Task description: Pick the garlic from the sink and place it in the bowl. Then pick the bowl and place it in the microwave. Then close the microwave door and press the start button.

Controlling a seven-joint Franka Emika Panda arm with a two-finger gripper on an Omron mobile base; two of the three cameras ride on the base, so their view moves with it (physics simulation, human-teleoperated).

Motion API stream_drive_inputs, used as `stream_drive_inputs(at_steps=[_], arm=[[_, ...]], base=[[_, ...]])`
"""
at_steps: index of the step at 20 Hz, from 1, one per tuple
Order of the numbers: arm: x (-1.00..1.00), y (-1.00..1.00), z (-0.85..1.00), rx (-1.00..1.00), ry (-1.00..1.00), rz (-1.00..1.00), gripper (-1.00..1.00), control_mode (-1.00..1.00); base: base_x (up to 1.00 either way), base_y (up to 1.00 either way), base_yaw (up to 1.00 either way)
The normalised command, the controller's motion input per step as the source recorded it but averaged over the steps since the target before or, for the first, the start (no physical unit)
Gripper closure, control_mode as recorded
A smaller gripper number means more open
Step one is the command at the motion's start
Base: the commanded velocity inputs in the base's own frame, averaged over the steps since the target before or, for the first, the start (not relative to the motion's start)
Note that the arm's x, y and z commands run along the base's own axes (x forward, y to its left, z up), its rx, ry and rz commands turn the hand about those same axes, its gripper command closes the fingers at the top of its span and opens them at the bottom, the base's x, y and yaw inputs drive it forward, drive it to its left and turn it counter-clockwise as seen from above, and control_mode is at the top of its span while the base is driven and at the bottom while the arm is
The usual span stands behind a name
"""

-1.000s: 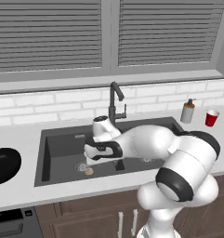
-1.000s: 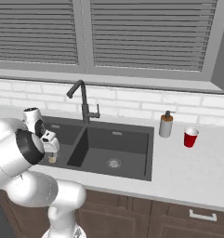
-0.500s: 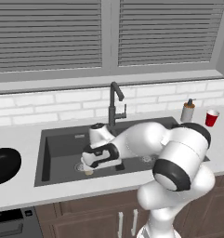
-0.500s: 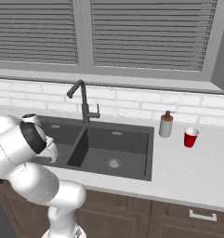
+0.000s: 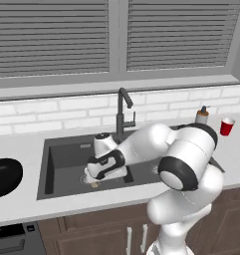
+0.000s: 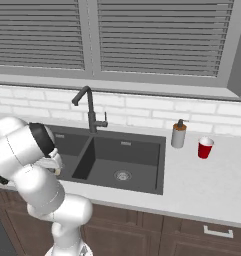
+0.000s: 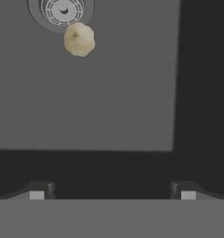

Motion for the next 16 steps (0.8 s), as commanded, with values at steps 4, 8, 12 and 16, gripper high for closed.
stream_drive_inputs(at_steps=[4, 8, 12, 16], arm=[[0.14, 0.00, -0.28, 0.02, 0.00, 0.00, -1.00, -1.00], [0.42, 0.11, -0.19, 0.02, -0.01, 0.00, -1.00, -1.00], [0.55, 0.14, -0.12, 0.02, -0.03, 0.00, -1.00, -1.00], [0.34, 0.17, -0.17, 0.00, -0.05, 0.00, -1.00, -1.00]], base=[[0.00, 0.00, 0.00], [0.00, 0.00, 0.00], [0.00, 0.00, 0.00], [0.00, 0.00, 0.00]])
